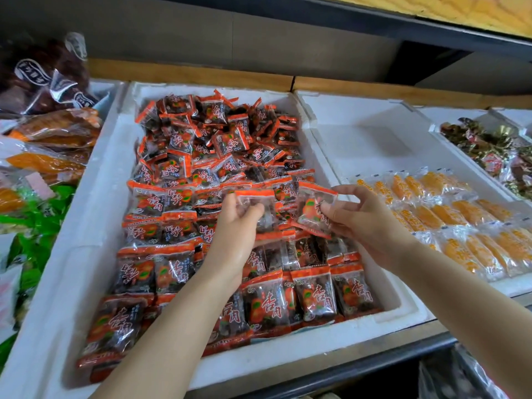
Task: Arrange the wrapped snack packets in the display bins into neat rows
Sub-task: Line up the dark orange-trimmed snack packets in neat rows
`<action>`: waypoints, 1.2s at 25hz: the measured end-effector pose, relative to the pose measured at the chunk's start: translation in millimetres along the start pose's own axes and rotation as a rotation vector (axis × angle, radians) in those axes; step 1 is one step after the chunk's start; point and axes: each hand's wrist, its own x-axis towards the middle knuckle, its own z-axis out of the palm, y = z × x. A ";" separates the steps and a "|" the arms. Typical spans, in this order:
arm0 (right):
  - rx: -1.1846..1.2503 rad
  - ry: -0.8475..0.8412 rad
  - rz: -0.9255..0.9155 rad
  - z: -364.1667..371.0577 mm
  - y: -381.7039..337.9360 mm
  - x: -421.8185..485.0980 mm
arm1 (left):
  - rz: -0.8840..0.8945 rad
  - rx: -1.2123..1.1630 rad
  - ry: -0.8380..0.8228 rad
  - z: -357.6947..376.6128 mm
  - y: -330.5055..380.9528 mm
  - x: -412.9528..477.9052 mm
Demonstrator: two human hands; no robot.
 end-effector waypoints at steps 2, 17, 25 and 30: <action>-0.200 0.015 -0.013 1.9 5.5 5.1 | 0.016 -0.017 0.056 -4.5 -2.5 5.4; -1.214 -0.240 -0.543 9.5 39.4 -8.5 | 0.025 -0.001 -0.011 -5.8 -0.1 -0.2; -0.135 -0.133 -0.220 30.5 3.7 -22.6 | 0.110 0.068 -0.196 -4.8 -2.2 -4.1; -0.220 -0.136 -0.336 26.4 -8.1 -42.7 | 0.252 0.271 -0.176 -6.8 -0.2 -17.9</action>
